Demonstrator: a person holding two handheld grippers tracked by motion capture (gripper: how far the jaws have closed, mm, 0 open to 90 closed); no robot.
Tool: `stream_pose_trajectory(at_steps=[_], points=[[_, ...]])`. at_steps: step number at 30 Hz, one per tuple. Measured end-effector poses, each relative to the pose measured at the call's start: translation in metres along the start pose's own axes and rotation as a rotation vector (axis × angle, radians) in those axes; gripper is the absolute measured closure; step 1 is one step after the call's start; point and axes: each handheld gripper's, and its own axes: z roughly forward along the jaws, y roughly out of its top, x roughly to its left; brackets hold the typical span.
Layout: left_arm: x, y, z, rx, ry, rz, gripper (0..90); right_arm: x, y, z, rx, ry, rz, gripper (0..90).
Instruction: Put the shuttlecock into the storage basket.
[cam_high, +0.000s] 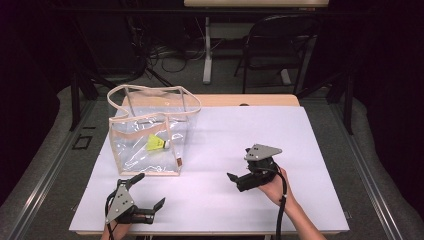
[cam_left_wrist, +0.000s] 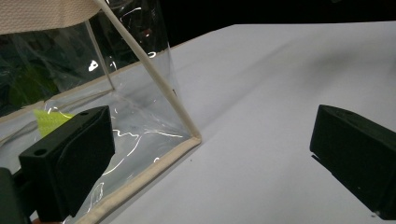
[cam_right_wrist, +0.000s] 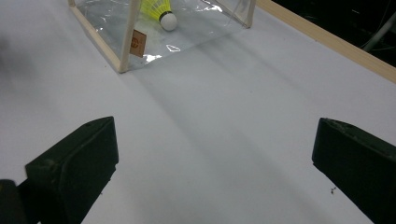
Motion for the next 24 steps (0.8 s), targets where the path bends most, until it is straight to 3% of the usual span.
stream_pose_trajectory(at_steps=[24], points=[[0.001,0.000,0.001,-0.001,0.003,-0.003,0.0,0.008,-0.044,-0.019,-0.036,-0.022,-0.027,0.0]])
